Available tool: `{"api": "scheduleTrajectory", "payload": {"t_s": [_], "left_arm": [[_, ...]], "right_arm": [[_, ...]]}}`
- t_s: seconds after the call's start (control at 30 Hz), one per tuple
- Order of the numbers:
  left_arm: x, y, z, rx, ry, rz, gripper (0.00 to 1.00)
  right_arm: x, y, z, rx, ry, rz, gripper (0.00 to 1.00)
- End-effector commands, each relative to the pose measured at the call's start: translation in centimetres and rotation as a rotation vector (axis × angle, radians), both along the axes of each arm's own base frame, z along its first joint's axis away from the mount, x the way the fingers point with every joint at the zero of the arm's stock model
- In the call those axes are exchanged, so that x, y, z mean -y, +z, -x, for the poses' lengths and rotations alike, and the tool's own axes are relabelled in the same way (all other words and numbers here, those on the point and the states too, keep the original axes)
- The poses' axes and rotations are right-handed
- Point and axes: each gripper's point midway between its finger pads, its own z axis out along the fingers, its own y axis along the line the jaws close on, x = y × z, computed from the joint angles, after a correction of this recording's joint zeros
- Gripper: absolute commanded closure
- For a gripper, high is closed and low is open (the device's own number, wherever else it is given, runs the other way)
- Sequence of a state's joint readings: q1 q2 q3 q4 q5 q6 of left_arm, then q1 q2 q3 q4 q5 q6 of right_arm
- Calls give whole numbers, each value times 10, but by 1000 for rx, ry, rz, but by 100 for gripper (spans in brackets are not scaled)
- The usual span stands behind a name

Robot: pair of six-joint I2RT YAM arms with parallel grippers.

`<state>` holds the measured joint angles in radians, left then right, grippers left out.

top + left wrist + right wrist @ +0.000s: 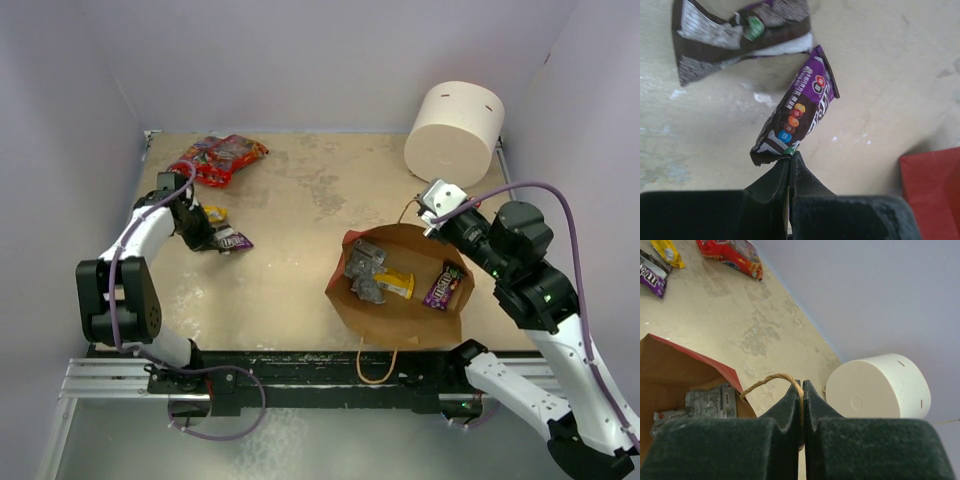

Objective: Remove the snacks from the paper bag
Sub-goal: Place the snack at the center of the board.

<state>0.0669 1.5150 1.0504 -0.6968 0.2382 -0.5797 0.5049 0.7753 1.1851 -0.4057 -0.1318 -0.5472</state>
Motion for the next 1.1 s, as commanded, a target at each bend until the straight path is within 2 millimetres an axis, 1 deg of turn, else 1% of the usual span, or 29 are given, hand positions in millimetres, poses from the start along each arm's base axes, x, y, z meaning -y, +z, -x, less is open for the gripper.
{"api": "scheduleTrajectory", "payload": {"t_s": [0.0, 0.17, 0.4, 0.47, 0.57, 0.63, 0.7, 0.73, 0.77, 0.8, 0.87, 0.93, 1.0, 1.07], "left_arm": [[-32, -8, -22, 33, -39, -63, 100], [-52, -21, -24, -24, -78, -134, 100], [-74, -25, -30, -60, -102, -236, 100], [-83, -27, -30, -87, -104, -277, 100], [-90, -33, -28, -120, -102, -285, 100], [-91, -34, -26, -136, -98, -278, 94], [-90, -34, -24, -140, -102, -274, 78], [-89, -32, -22, -137, -106, -272, 66], [-88, -29, -21, -128, -106, -268, 57], [-85, -25, -20, -110, -105, -260, 52], [-76, -12, -19, -55, -110, -224, 45], [-67, 6, -20, 14, -108, -185, 41], [-54, 28, -24, 102, -113, -132, 40], [-37, 48, -26, 195, -130, -54, 41]], "right_arm": [[-4, 21, 8, 51, 34, -66, 100], [-3, 22, 8, 51, 25, -65, 100], [-4, 23, 6, 47, 28, -67, 100], [-4, 22, 6, 45, 27, -68, 100], [-4, 22, 6, 43, 26, -67, 100], [-5, 22, 5, 42, 27, -68, 100], [-7, 20, 5, 35, 35, -70, 100], [-8, 19, 5, 29, 41, -72, 100], [-10, 18, 5, 22, 48, -77, 100], [-13, 16, 5, 14, 63, -83, 100], [-21, 16, 8, 0, 106, -89, 100], [-25, 19, 9, -1, 127, -91, 100], [-21, 22, 4, 11, 98, -78, 100], [-10, 22, -4, 30, 38, -30, 100]]}}
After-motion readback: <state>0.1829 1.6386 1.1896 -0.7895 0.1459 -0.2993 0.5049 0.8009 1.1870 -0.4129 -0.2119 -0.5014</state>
